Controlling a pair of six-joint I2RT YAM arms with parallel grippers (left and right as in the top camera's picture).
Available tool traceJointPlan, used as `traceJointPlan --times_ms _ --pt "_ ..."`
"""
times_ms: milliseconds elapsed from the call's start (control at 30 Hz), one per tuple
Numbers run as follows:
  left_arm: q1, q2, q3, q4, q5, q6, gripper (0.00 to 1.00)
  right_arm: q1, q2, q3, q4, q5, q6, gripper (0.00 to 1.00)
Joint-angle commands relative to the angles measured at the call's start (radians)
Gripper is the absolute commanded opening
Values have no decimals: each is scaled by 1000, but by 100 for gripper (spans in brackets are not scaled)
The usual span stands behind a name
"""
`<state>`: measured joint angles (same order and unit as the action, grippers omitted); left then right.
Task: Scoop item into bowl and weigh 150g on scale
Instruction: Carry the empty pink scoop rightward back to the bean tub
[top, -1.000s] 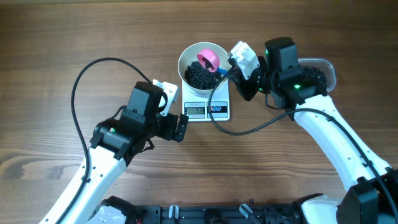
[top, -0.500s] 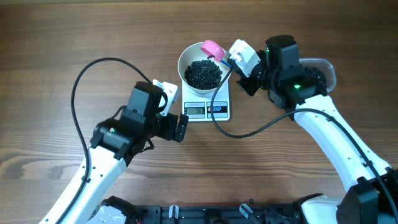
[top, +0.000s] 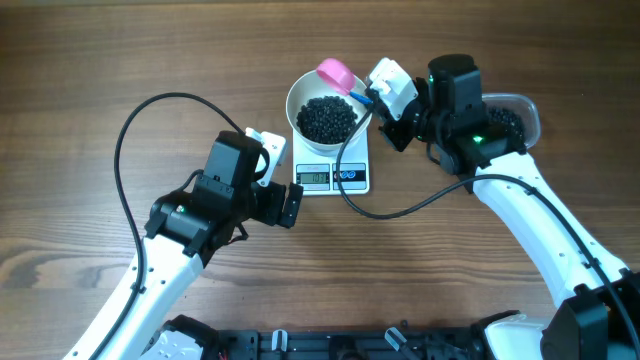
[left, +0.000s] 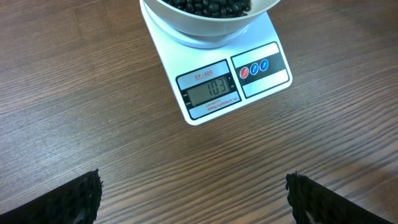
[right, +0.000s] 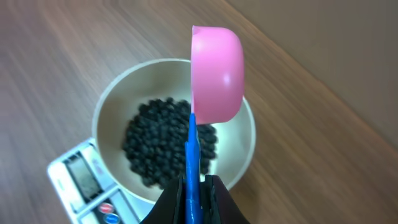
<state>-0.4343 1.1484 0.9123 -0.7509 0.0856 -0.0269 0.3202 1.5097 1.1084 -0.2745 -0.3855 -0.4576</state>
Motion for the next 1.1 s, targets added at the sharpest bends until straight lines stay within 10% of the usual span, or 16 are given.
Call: traceJointPlan --times_ms 0,667,867,1067 --pt "5 4 -10 3 -9 12 100 4 -25 -2 23 -72 220 4" --pt "5 4 -10 3 -9 12 100 -187 -90 -2 245 -76 908 4" --pt "5 4 -10 3 -9 13 100 -401 -183 -2 158 -140 871 4" --pt "5 4 -10 2 -9 13 100 -534 -248 -2 -153 -70 454 4"
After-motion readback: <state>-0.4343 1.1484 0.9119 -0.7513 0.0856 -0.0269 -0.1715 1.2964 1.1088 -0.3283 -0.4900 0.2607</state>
